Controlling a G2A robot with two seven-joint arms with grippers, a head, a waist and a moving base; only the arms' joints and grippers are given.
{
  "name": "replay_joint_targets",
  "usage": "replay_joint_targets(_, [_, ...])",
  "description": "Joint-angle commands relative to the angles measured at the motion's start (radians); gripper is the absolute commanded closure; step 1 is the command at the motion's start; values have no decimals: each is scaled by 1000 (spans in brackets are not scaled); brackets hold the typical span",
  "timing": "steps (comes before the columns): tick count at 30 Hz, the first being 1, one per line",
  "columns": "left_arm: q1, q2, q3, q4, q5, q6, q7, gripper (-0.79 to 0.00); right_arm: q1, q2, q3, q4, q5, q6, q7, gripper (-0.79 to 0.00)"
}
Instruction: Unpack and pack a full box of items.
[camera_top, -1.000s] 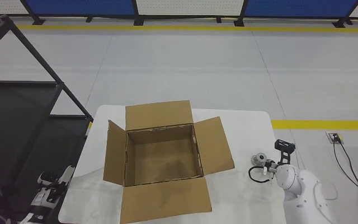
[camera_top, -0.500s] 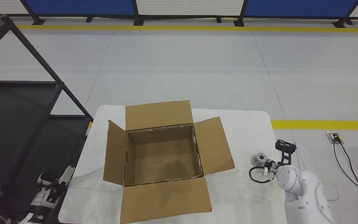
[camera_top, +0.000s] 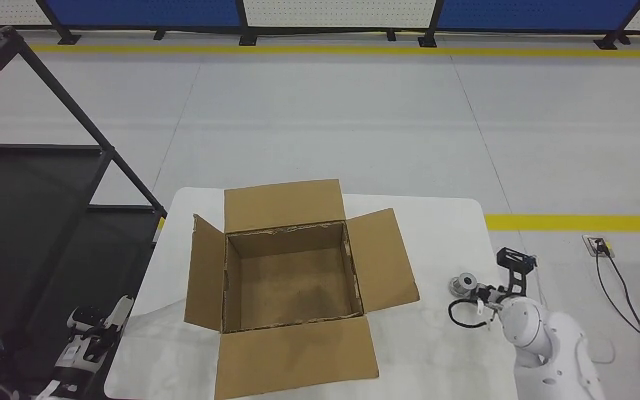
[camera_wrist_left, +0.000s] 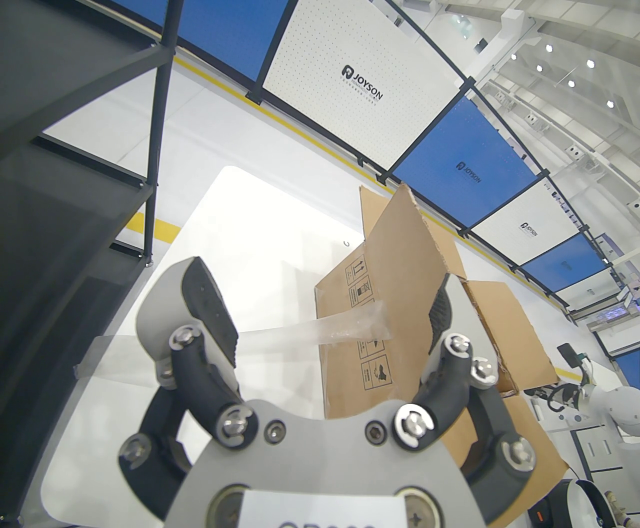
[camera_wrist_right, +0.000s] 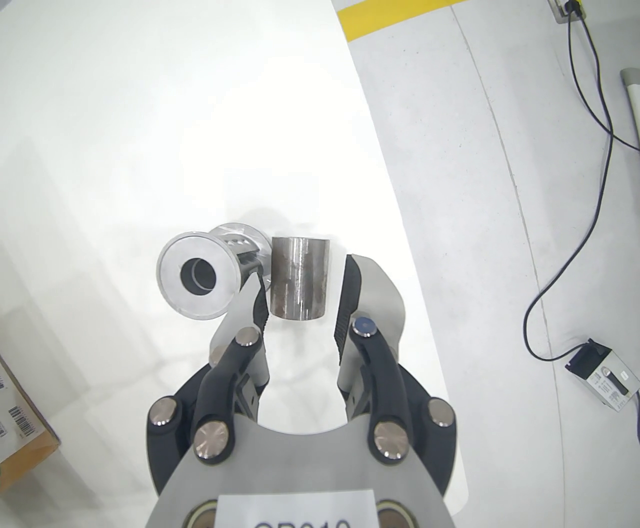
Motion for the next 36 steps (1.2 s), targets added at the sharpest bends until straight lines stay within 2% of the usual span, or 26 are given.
replay_joint_targets(1, [0,0,0,0,0,0,0,-785,-16,1,-1,-36,8,-2,-4,-332])
replay_joint_targets(6, [0,0,0,0,0,0,0,-785,-60,2,0,-128,55,-32,-21,-320])
replay_joint_targets(14, [0,0,0,0,0,0,0,-785,-156,3,-1,-311,194,-120,-93,-360])
replay_joint_targets(15, [0,0,0,0,0,0,0,-785,-170,3,-1,-335,222,-146,-100,-517])
replay_joint_targets(16, [0,0,0,0,0,0,0,-785,-185,4,-1,-357,247,-172,-107,-785])
replay_joint_targets(18, [0,0,0,0,0,0,0,-785,-211,6,-4,-393,286,-221,-111,-785])
replay_joint_targets(32, [-1,0,2,0,7,-3,-2,-785,-215,6,-9,-390,299,-231,-121,-785])
replay_joint_targets(36, [9,4,10,-8,66,-100,-1,-785,-215,10,-6,-385,385,-289,-126,-785])
